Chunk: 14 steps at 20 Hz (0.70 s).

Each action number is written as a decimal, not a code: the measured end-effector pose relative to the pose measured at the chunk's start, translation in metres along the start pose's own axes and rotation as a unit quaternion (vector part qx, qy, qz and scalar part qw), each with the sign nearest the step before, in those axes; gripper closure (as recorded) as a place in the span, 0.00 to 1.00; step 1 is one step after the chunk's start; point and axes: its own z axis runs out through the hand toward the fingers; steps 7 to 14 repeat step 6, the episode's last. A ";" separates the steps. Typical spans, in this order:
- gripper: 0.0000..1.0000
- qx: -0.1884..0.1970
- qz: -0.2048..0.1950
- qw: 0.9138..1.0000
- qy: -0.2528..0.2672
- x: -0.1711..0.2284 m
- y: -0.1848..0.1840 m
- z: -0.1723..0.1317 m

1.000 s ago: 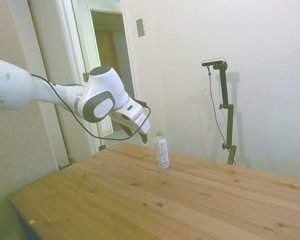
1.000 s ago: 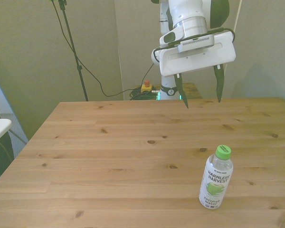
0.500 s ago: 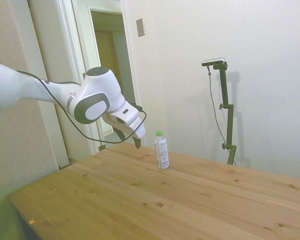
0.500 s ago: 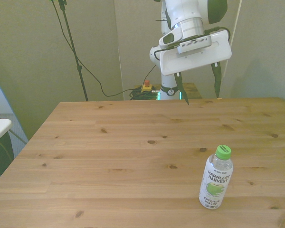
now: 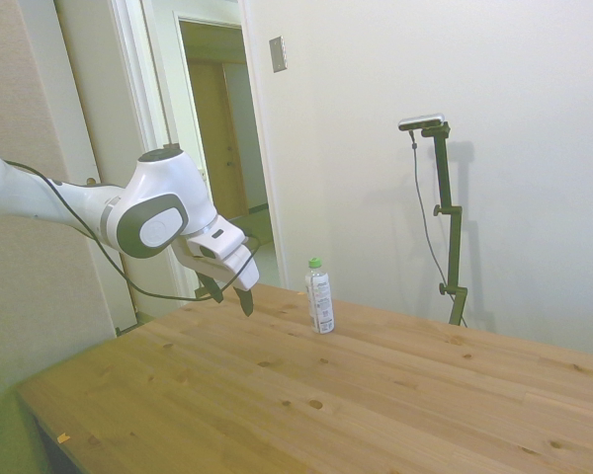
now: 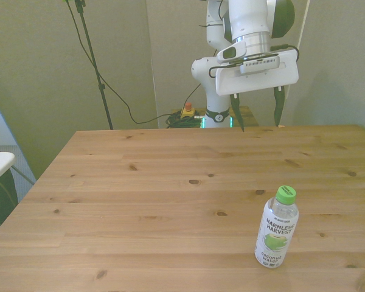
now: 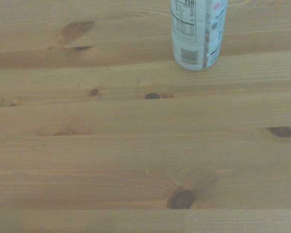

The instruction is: Stand the water bottle

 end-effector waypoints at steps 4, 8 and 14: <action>0.00 -0.018 0.007 0.999 -0.047 -0.010 0.002 0.001; 0.00 -0.024 0.010 0.997 -0.072 -0.014 0.006 -0.002; 0.00 -0.024 0.010 0.997 -0.072 -0.014 0.006 -0.002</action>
